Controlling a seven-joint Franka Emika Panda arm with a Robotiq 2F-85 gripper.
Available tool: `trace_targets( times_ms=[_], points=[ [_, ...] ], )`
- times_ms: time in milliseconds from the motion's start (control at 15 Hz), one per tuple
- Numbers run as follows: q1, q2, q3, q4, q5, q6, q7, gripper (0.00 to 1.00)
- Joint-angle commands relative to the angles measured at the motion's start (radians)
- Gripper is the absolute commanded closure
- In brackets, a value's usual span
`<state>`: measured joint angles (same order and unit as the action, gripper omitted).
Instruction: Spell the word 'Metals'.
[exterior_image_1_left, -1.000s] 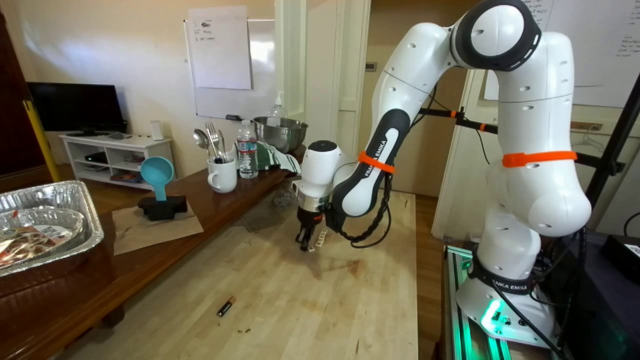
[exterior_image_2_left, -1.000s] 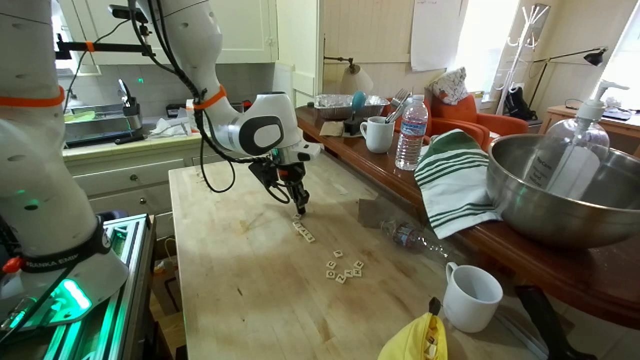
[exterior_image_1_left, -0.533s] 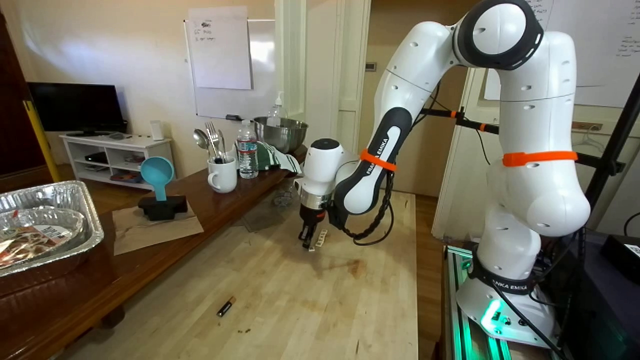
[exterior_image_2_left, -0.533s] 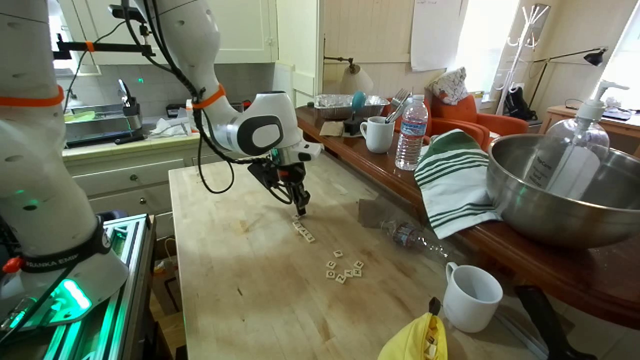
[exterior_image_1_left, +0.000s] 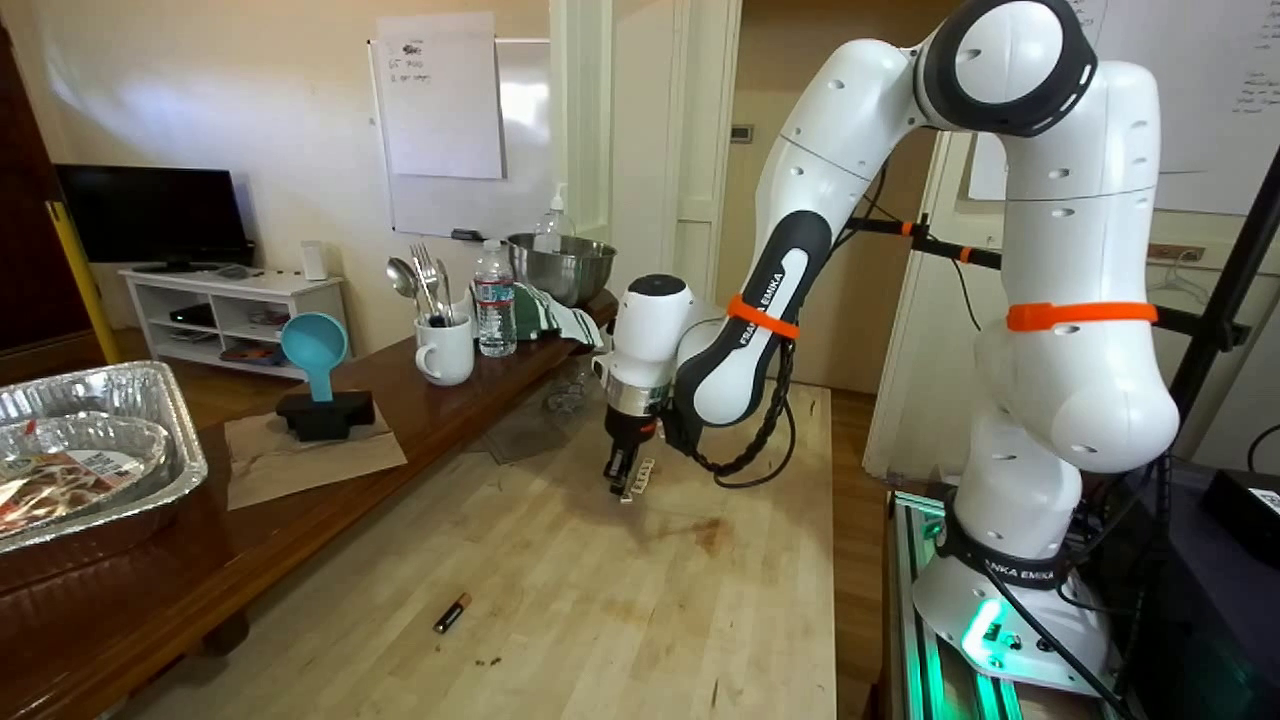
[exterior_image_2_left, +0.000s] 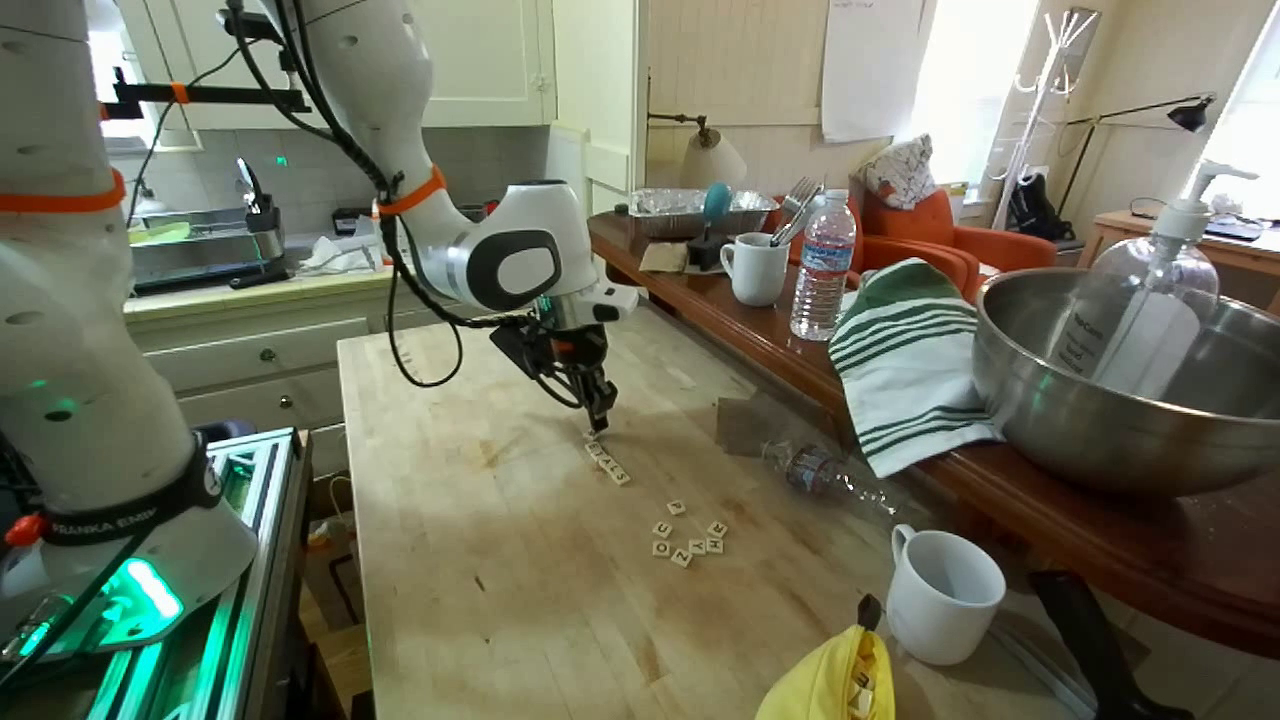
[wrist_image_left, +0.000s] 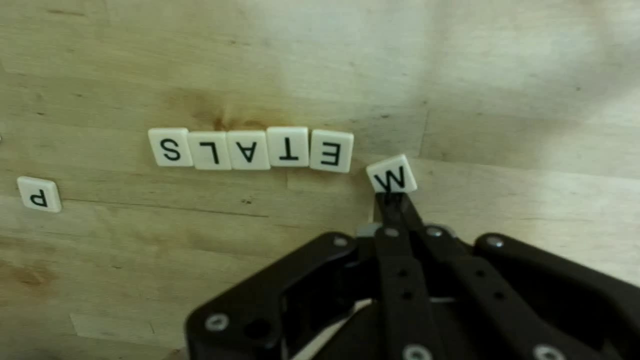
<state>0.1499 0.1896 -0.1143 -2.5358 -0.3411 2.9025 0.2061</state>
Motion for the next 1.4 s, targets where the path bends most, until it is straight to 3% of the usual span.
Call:
trace_targets(
  times_ms=[0,1333],
  points=[
    [-0.027,-0.045,0.027,-0.041,0.031,0.001,-0.047,1.0],
    [-0.002,-0.017,-0.009,-0.041,-0.026,-0.016,0.007,1.0]
  ],
)
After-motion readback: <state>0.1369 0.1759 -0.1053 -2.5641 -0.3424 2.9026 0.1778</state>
